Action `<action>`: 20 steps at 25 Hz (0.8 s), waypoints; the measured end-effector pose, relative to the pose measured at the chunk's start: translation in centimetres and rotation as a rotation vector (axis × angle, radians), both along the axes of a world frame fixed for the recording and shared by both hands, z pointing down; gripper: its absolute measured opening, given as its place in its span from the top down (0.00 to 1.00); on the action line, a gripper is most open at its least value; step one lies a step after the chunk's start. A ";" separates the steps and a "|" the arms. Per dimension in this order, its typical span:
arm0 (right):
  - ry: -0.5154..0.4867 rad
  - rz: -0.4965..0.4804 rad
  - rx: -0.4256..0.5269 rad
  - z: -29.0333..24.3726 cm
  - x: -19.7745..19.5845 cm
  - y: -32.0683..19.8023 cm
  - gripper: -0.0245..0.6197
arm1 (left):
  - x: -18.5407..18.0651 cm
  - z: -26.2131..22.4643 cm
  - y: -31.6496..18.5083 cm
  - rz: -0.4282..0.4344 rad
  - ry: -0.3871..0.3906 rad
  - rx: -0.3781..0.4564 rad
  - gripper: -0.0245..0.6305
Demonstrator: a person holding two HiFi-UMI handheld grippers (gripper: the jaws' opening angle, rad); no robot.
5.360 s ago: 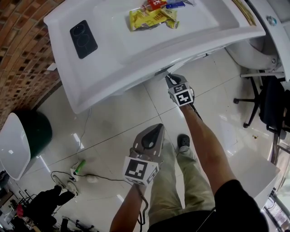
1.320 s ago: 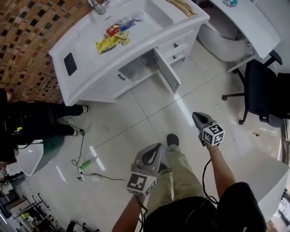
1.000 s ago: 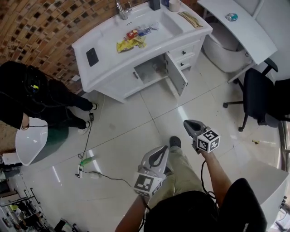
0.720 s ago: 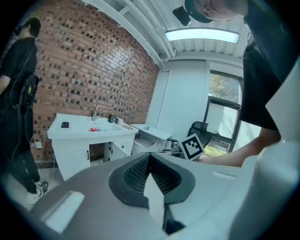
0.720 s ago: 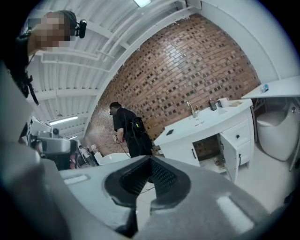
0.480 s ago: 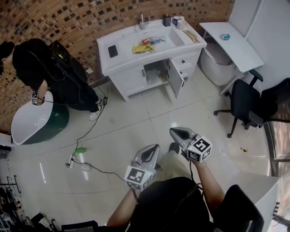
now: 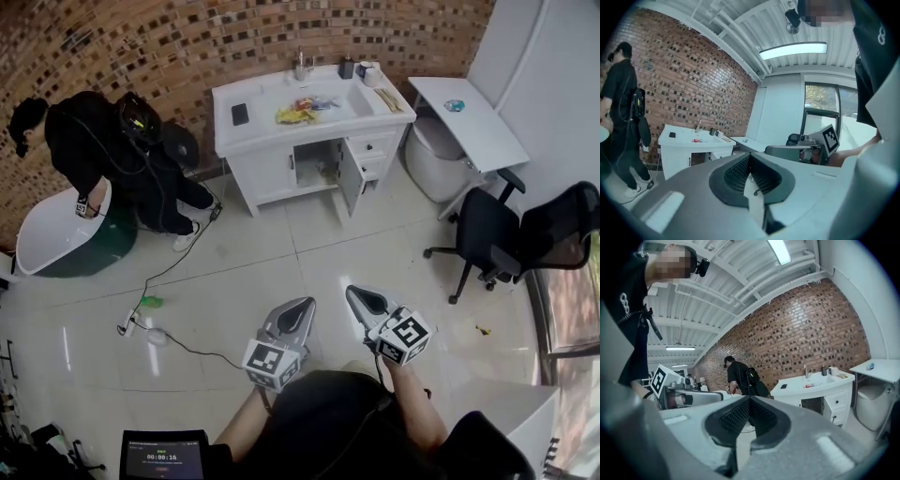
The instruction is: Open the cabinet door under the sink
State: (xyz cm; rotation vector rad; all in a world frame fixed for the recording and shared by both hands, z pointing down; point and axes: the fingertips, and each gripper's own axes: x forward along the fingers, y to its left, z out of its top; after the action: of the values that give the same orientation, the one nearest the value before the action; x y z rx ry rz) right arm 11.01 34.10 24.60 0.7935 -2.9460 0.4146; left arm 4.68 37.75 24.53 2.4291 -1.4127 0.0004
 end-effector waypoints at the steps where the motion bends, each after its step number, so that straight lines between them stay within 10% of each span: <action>1: -0.022 0.003 -0.010 -0.3 0.5 0.8 0.98 | 0.7 -0.2 0.5 0.000 0.000 0.000 0.94; 20: -0.010 -0.032 -0.007 -1.5 16.1 18.2 0.98 | 18.0 -1.1 13.9 0.031 0.018 -0.036 0.94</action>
State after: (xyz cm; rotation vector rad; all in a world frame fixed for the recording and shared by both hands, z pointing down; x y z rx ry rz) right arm 27.16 52.26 23.08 0.7442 -2.9606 0.4273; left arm 22.65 51.63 23.40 2.4155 -1.3554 0.0119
